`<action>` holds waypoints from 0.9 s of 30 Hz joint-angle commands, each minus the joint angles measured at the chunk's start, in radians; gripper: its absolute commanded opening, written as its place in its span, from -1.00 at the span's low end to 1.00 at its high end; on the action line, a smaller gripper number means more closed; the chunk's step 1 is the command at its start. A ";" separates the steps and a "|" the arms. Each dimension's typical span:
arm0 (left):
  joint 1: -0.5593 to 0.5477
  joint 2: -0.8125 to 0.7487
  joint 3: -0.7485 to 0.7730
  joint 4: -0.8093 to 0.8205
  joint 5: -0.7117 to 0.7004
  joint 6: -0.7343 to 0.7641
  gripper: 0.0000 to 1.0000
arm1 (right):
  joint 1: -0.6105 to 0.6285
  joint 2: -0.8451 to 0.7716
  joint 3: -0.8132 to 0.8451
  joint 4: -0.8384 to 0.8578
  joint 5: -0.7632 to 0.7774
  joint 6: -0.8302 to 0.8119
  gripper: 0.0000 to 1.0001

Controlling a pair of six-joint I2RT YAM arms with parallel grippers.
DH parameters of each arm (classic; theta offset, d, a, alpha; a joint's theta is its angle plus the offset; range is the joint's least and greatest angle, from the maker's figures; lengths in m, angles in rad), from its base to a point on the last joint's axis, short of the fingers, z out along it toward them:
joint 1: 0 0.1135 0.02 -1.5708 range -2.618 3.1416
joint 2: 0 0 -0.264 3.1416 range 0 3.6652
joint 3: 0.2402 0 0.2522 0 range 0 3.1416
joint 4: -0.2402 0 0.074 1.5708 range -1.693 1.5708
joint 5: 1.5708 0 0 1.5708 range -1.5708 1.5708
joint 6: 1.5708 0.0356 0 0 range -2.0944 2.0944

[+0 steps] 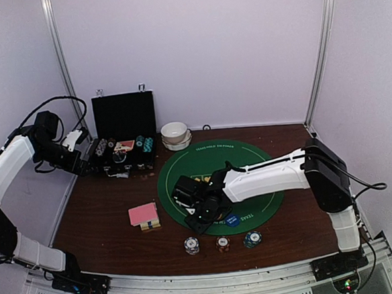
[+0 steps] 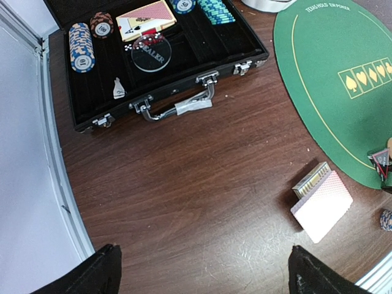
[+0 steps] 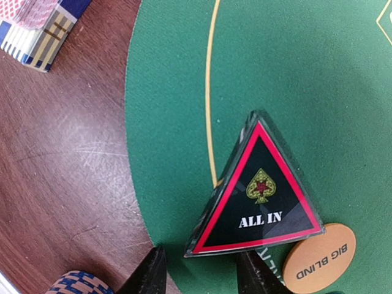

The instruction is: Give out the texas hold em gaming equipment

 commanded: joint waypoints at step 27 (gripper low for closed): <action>0.007 -0.022 0.048 -0.007 0.025 -0.008 0.95 | -0.135 0.320 0.493 -0.096 0.119 -0.104 -0.17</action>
